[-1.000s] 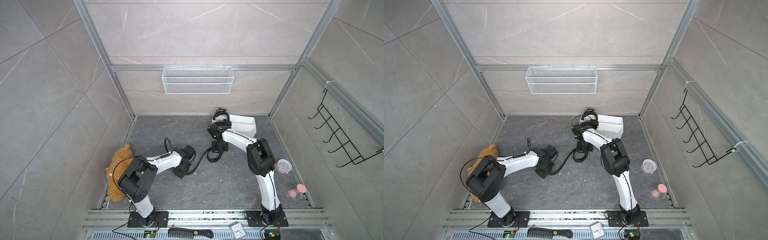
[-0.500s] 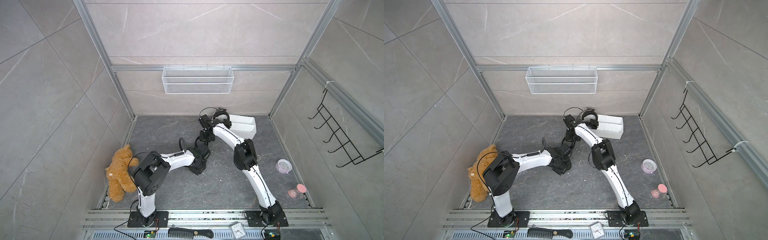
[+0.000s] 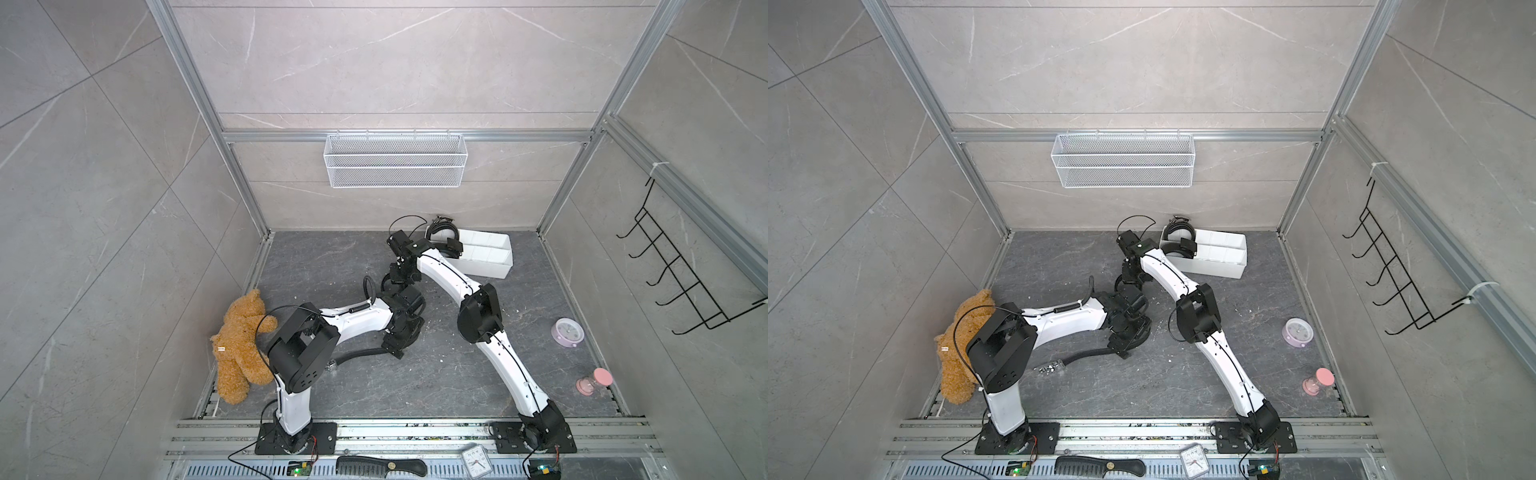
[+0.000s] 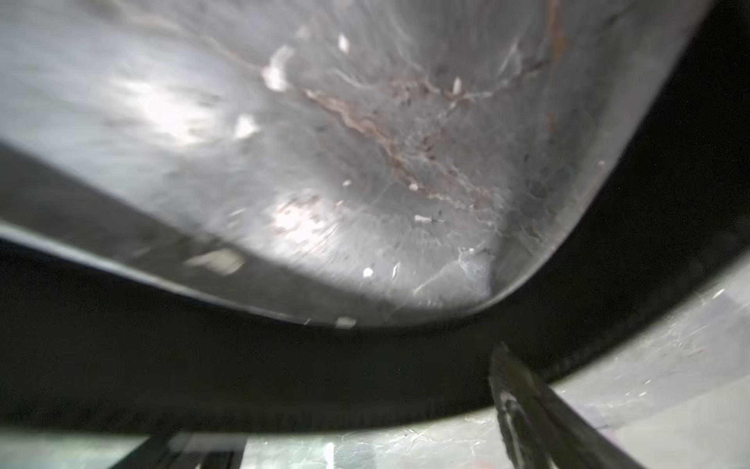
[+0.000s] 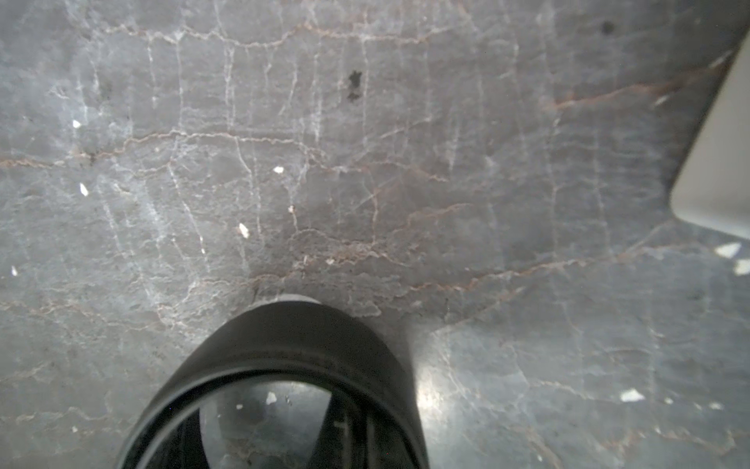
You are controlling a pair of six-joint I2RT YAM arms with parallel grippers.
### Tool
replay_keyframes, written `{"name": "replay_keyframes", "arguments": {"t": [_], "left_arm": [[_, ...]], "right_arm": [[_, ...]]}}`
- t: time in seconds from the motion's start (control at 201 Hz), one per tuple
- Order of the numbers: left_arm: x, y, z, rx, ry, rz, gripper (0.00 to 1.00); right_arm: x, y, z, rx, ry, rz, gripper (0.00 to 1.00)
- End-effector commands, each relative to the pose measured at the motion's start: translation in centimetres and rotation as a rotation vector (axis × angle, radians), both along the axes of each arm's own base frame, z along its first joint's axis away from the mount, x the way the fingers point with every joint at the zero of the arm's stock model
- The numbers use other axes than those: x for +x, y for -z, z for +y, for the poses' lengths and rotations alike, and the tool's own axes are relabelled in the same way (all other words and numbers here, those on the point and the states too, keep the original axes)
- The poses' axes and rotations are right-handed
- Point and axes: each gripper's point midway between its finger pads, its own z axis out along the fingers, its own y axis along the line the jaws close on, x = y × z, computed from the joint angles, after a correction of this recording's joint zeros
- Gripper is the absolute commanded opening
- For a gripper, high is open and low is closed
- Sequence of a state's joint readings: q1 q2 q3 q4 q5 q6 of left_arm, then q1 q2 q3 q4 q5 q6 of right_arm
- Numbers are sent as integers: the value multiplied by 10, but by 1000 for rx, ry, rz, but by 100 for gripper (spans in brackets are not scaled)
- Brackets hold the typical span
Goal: Place the belts into the storage roll
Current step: Roll the belt at the center of the board.
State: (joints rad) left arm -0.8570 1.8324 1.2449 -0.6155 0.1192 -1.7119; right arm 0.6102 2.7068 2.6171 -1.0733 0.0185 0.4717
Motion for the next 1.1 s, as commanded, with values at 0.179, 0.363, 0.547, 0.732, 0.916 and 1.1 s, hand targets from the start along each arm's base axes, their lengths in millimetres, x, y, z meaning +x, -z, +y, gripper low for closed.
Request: {"name": "replay_keyframes", "arguments": {"t": [0.179,0.363,0.547,0.732,0.916,1.1], "left_arm": [[-4,-96,22,-5,77,-166,99],[14,-137,70,113,117,-293,99],[44,-140,162,348,159,-365,94],[106,-109,193,326,222,-428,86],[160,-110,179,409,474,-467,86],[202,-101,168,479,692,-545,88]], "right_arm": [[-48,44,23,-79,-131,118,0],[-48,40,24,-76,-137,115,0],[-49,38,23,-79,-134,118,0],[-51,40,22,-81,-145,127,0],[-57,41,15,-106,-160,129,0],[-59,40,13,-100,-165,133,0]]}}
